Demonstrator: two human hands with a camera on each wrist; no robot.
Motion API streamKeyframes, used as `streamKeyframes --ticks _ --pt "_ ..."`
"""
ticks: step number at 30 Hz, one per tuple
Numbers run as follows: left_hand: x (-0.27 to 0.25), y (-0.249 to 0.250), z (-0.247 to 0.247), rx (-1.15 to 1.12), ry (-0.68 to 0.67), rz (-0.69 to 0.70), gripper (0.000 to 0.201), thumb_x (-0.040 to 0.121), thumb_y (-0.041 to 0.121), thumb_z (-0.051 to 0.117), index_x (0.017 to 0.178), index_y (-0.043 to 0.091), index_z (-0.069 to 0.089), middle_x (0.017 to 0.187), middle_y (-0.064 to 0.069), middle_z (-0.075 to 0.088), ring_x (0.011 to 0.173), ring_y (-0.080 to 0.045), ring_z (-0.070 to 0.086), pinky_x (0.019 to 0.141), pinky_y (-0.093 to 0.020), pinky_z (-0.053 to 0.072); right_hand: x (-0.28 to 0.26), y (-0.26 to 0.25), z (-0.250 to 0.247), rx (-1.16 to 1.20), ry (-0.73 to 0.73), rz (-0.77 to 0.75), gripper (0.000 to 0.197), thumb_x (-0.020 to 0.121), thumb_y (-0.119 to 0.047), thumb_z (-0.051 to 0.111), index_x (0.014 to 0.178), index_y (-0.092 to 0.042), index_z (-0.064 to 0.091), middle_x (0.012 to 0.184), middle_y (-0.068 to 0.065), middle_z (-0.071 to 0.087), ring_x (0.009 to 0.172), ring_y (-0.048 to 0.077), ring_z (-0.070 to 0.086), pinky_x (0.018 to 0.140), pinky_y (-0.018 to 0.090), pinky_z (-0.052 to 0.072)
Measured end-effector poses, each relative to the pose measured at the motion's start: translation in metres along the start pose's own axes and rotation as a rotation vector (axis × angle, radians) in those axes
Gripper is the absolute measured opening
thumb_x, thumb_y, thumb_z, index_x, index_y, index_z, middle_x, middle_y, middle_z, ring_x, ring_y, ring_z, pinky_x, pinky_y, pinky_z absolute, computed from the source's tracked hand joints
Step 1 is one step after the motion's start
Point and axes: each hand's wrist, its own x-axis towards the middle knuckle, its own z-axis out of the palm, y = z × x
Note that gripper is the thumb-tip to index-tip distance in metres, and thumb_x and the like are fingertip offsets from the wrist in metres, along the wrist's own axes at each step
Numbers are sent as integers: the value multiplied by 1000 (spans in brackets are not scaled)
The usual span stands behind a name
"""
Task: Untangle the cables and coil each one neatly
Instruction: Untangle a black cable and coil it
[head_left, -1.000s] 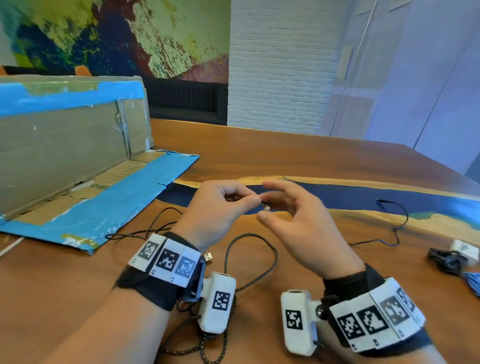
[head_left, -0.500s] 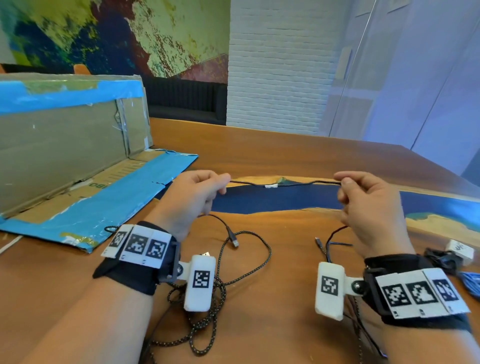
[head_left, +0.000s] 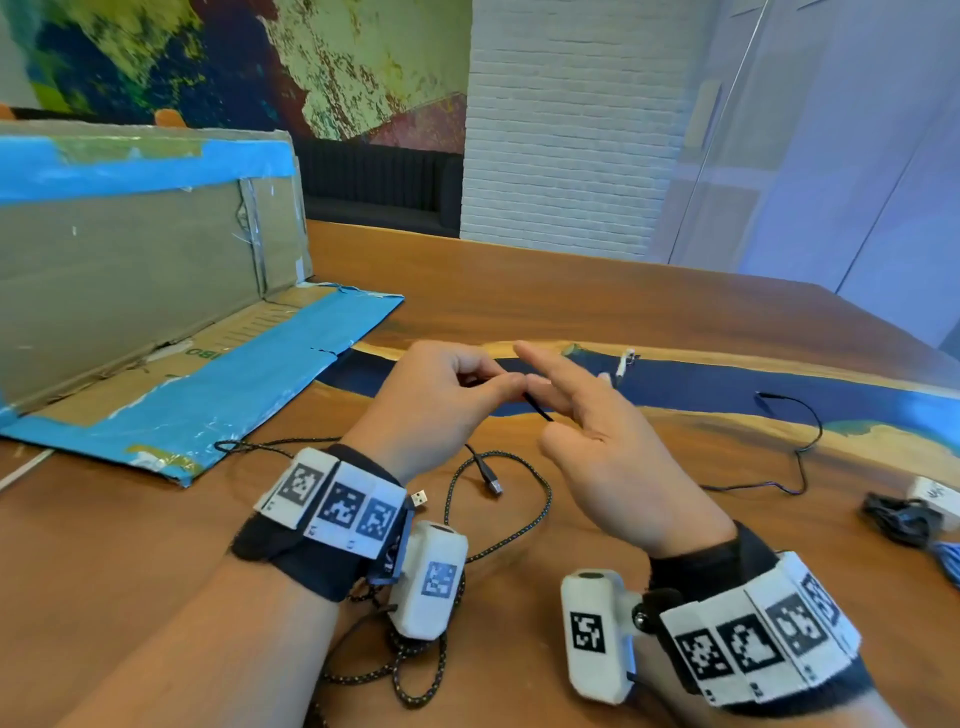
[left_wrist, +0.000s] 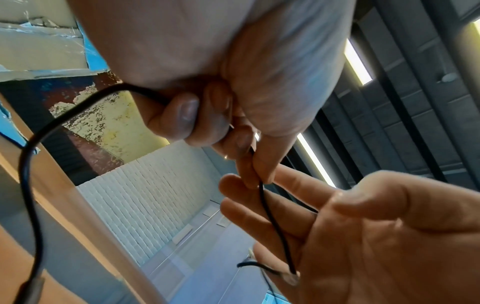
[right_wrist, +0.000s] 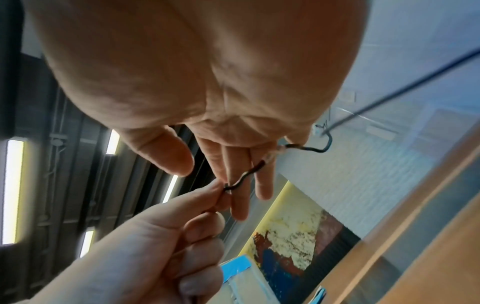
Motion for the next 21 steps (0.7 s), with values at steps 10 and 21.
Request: streamKeyframes --ticks 10,21 --pt "4 -1 -25 -339 -86 -299 55 102 43 54 56 18 37 56 -2 21 48 -19 19 44 -24 25 6 25 -30 92 593 32 24 105 -16 55 95 -25 75 66 2 67 51 7 51 47 19 42" --pt "15 -4 -35 -1532 370 -257 35 110 18 38 131 0 59 72 3 48 54 -8 41 58 -19 49 4 24 -15 -234 -57 163 18 100 -27 64 94 -33 80 93 -22 75 92 -13 63 79 6 46"
